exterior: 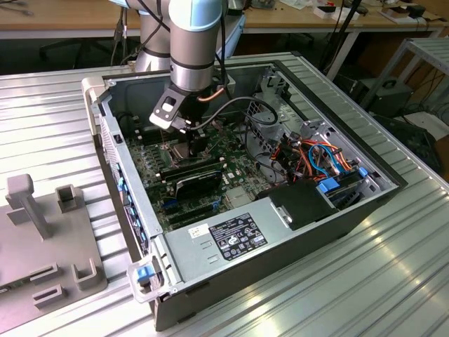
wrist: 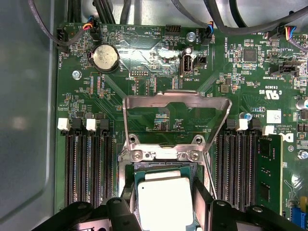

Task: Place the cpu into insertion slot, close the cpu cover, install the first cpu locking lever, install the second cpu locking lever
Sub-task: 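Place the cpu into insertion slot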

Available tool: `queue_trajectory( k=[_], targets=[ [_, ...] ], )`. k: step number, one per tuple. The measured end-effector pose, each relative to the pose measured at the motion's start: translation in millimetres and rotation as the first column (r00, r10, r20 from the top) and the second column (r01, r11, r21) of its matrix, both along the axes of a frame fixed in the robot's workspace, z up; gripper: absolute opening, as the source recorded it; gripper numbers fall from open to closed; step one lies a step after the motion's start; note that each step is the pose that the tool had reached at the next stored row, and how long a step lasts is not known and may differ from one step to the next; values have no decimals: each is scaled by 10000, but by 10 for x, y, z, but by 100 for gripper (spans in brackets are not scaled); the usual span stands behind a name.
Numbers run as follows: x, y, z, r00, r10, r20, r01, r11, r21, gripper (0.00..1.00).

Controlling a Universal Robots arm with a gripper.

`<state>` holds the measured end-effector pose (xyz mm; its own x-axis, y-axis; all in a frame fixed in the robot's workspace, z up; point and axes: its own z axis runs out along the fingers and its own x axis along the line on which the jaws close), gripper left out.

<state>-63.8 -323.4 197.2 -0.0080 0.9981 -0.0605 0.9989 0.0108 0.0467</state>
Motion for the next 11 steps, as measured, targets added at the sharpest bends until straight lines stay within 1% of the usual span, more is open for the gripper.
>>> queue_trajectory(
  k=[11],
  targets=[
    [1,0,0,10000,0,0,0,10000,0,57]
  ],
)
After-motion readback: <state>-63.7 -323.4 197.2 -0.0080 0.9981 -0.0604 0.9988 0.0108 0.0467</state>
